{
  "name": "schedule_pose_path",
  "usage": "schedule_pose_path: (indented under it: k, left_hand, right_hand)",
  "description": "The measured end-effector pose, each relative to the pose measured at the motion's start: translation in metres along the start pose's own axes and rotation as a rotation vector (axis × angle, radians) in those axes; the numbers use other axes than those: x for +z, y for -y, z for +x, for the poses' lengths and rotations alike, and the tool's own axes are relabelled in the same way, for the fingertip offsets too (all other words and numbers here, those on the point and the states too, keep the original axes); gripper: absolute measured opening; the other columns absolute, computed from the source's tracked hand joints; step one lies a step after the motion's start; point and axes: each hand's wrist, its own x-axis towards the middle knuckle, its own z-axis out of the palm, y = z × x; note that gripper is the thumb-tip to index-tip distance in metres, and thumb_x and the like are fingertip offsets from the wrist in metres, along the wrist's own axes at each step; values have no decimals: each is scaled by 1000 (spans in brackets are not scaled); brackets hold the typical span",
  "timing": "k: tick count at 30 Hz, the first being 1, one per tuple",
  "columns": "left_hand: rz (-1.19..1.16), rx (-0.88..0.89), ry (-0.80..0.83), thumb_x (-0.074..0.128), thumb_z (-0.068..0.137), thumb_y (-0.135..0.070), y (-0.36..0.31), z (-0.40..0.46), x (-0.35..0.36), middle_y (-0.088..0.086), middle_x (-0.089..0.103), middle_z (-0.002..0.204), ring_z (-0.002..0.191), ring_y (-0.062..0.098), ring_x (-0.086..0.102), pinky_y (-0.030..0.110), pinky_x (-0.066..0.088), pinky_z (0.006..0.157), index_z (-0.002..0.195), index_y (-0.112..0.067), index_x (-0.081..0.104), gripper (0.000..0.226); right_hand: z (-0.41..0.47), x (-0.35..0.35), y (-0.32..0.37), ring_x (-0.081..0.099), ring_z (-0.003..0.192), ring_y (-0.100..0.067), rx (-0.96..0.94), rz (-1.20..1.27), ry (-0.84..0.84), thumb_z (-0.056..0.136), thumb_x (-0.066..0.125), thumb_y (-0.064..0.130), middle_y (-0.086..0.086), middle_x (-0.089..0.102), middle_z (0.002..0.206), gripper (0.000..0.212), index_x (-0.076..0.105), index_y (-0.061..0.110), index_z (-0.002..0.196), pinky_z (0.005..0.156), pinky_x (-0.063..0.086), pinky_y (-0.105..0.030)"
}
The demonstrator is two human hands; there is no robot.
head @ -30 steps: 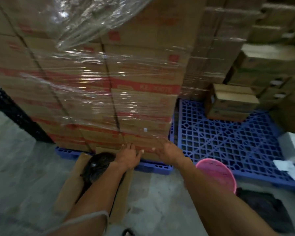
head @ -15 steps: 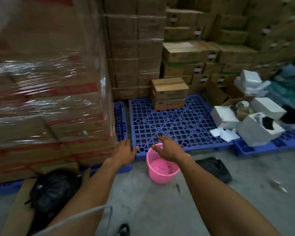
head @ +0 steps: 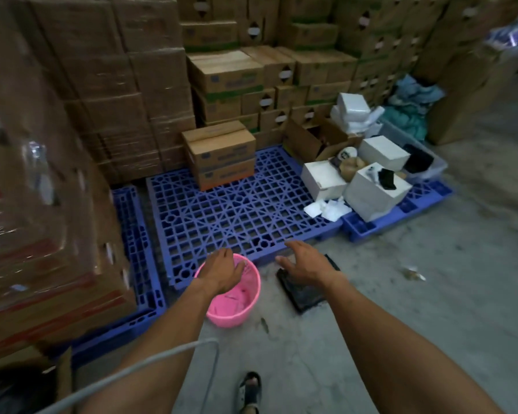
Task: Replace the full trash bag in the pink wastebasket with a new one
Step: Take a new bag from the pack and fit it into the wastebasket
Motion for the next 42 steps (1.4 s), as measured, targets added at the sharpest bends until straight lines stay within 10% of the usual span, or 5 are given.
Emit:
schedule_pose_path:
  k: [11,25,42]
  left_hand:
    - [18,101,104,36,101,-50,-105,123,7,21,49,139,126,36,48,42,39,107,136,-1,45,60]
    - [-120,-189,121,32,102,-51,-232,228,125,20,45,146,132,35,45,42,37,110,144,-3,38,64]
    - [8,-133,60,2,89,-58,-201,377,468,19,18,163,150,30,19,36,9,124,155,2,17,90]
  right_hand:
    - [65,-62,-136,48,135,-28,178,64,7,96,51,56,-11,47,151,68,44,13,148,110,40,-38]
    - [179,-65,-339,49,131,-30,-2,27,164,97,52,50,-14,53,144,60,48,11,143,107,40,-35]
    - [333,230,-553,36,144,-30,-98,-65,232,98,54,46,-13,39,157,66,37,12,153,116,31,-36]
